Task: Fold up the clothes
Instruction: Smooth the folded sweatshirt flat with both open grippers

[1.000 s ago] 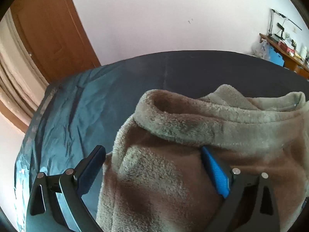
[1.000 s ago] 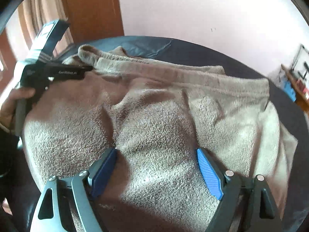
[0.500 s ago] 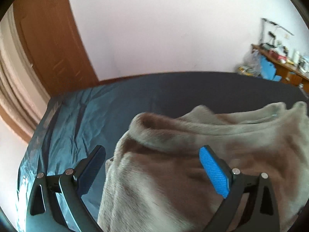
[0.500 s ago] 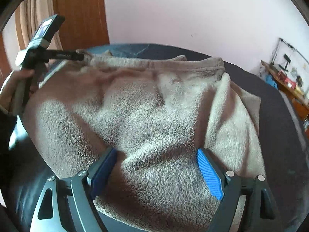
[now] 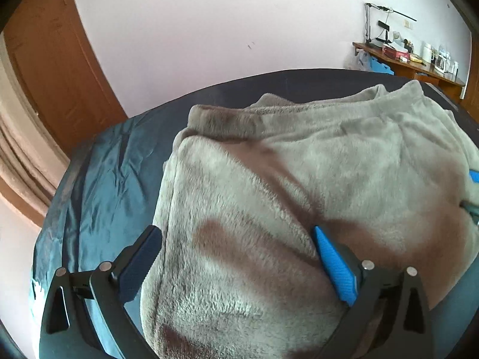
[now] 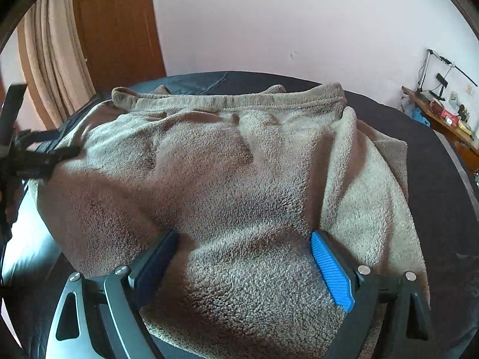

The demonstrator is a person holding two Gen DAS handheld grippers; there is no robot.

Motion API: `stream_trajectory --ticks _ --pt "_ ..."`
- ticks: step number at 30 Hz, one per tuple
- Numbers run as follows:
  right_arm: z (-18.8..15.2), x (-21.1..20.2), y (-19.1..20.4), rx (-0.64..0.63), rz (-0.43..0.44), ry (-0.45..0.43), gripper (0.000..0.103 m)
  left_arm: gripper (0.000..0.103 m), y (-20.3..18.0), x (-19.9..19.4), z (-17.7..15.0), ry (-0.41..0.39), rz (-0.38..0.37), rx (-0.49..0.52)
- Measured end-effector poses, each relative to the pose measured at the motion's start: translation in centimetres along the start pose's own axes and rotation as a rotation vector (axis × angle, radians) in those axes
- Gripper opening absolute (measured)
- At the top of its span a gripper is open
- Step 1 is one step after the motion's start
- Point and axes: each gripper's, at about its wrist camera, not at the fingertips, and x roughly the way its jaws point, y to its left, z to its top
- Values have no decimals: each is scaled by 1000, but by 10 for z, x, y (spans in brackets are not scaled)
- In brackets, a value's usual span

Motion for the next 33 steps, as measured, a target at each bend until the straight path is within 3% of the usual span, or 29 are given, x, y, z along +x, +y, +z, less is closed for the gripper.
stream_trajectory --ticks 6,12,20,25,33 --pt "1 2 0 3 6 -5 93 103 0 14 -4 11 -30 -63" --pt "1 -1 0 3 6 -6 93 103 -4 12 -3 19 -6 -73" --pt "1 -3 0 2 3 -5 93 103 -2 -41 -22 -62 94 -36" --pt "2 0 1 0 -1 -6 93 103 10 -52 -41 -87 30 -86" --pt "2 0 0 4 5 -9 93 103 25 -22 -45 -44 -34 -169"
